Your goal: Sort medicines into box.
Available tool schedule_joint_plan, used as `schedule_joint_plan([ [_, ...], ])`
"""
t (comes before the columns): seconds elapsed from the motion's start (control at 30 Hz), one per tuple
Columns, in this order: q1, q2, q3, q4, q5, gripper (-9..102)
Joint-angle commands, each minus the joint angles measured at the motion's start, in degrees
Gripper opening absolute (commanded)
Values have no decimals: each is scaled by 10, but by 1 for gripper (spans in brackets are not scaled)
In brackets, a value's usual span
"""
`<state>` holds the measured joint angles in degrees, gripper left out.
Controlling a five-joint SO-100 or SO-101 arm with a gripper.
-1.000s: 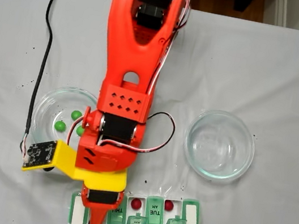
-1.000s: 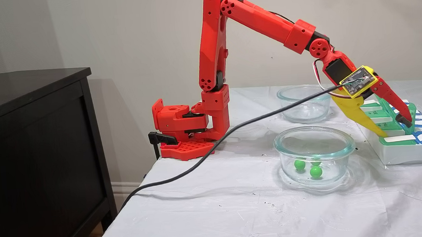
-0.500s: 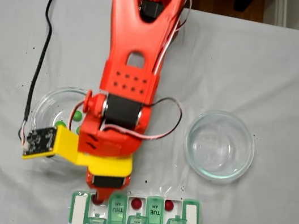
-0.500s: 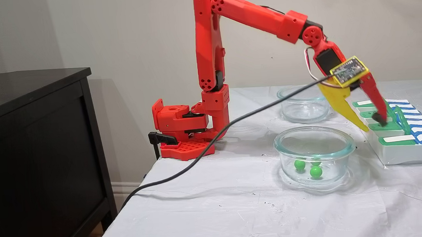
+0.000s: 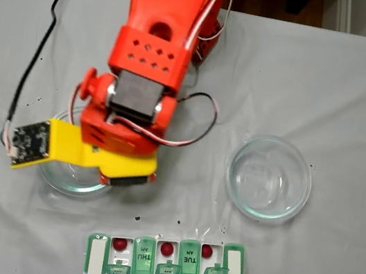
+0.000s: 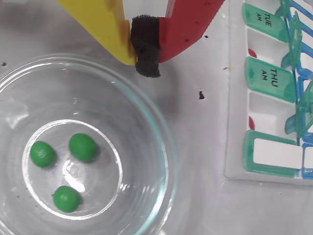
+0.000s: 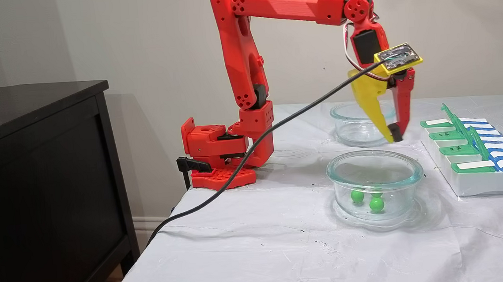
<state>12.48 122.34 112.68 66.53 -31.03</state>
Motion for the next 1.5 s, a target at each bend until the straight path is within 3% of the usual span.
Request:
schedule_joint_plan([
  [0.0,26,62,-36,11,-39,0],
  [0.33,73,79,-3,-19,-120,0],
  [0.53,70,47,-16,6,-158,0],
  [0.6,76,42,-20,17,-167,5],
  [0.77,83,59,11,16,-173,15],
  [1.47,87,-36,13,-35,-160,12],
])
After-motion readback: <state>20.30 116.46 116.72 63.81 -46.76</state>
